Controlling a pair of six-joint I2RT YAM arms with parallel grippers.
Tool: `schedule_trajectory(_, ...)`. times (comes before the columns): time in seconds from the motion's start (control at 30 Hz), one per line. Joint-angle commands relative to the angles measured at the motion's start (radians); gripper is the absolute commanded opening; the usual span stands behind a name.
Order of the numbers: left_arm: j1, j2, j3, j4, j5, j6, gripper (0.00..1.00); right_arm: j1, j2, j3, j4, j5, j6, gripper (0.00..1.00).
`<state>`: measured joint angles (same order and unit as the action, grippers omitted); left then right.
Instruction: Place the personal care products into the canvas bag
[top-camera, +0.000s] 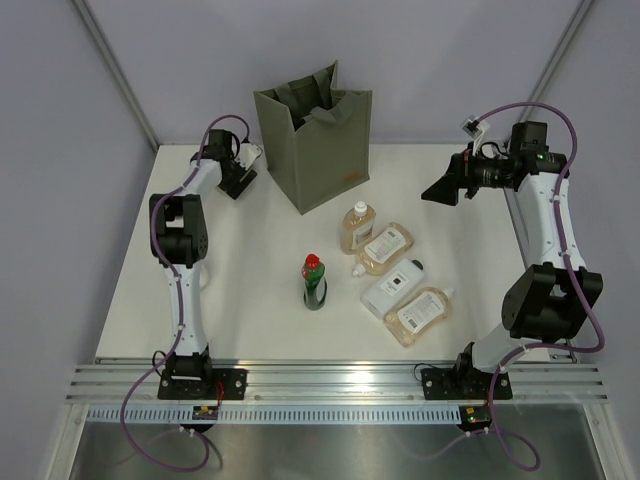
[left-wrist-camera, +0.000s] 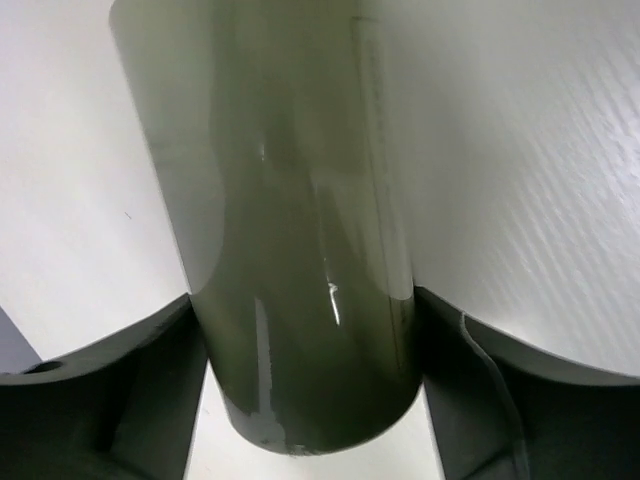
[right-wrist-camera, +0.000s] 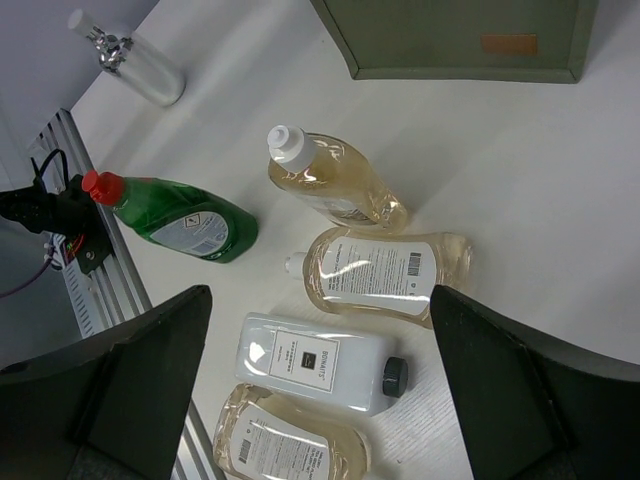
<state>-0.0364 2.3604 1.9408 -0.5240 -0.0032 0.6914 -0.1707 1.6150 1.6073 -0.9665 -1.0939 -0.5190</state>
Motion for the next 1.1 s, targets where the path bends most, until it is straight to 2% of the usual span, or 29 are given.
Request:
schedule_trajectory(0.0, -0.036, -0.035, -0.036, -0.218, -0.040, -0.088, 0.66, -0.004, -0.044, 0.013, 0.002, -0.037, -0.016, 0.99)
schedule_trajectory(0.1, -0.036, -0.027, -0.028, -0.231, -0.054, -0.157, 0.48, -0.004, -0.064, -0.013, 0.011, -0.041, -0.018, 1.00)
schedule_trajectory(0.13, -0.036, -0.015, -0.022, -0.234, -0.054, -0.185, 0.31, -0.004, -0.070, -0.020, 0.012, -0.043, -0.022, 1.00)
schedule_trajectory(0.2, -0.033, 0.002, 0.036, -0.283, -0.032, -0.228, 0.17, -0.004, -0.089, -0.046, 0.006, -0.044, -0.033, 1.00)
schedule_trajectory(0.23, -0.030, 0.010, 0.056, -0.294, -0.041, -0.304, 0.00, -0.004, -0.095, -0.053, 0.003, -0.043, -0.047, 1.00)
schedule_trajectory(0.4, 0.019, -0.053, 0.064, -0.306, 0.029, -0.602, 0.00, -0.004, -0.136, -0.122, -0.006, -0.040, -0.076, 1.00)
schedule_trajectory(0.5, 0.071, -0.134, -0.012, -0.268, 0.155, -0.706, 0.00, -0.004, -0.151, -0.147, 0.000, -0.047, -0.075, 1.00)
schedule_trajectory(0.53, 0.084, -0.160, -0.078, -0.246, 0.236, -0.778, 0.00, -0.004, -0.153, -0.153, 0.006, -0.052, -0.069, 1.00)
schedule_trajectory(0.6, 0.113, -0.232, -0.150, -0.168, 0.293, -0.863, 0.00, -0.004, -0.158, -0.165, 0.018, -0.061, -0.059, 1.00)
schedule_trajectory(0.83, 0.191, -0.360, -0.387, 0.057, 0.555, -1.052, 0.00, -0.004, -0.147, -0.167, 0.029, -0.090, -0.039, 1.00)
schedule_trajectory(1.07, 0.213, -0.435, -0.508, 0.273, 0.689, -1.194, 0.00, -0.004, -0.141, -0.172, 0.031, -0.104, -0.029, 0.99)
